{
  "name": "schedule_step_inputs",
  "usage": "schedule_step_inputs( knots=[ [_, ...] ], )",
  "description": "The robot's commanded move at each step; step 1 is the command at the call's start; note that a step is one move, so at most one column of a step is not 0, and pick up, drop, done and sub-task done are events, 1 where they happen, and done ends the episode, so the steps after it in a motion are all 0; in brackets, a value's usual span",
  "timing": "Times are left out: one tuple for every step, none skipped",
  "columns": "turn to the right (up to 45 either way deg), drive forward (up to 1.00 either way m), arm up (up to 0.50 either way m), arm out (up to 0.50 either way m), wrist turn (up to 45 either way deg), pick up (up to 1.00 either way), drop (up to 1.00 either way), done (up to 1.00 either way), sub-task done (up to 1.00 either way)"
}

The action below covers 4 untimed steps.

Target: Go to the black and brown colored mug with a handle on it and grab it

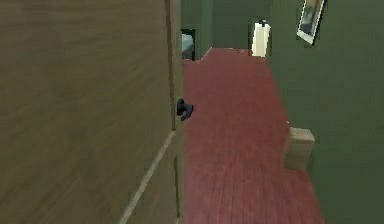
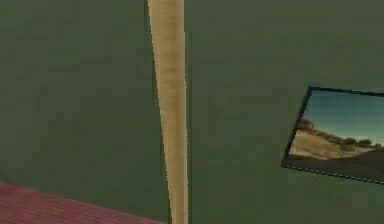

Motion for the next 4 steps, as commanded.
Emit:
schedule_step_inputs(
  knots=[
    [12.0,0.0,0.0,0.0,0.0,0.0,0.0,0.0,0.0],
    [0.0,1.0,0.0,0.0,0.0,0.0,0.0,0.0,0.0],
    [0.0,1.0,0.0,0.0,0.0,0.0,0.0,0.0,0.0],
    [0.0,1.0,0.0,0.0,0.0,0.0,0.0,0.0,0.0]
  ],
)
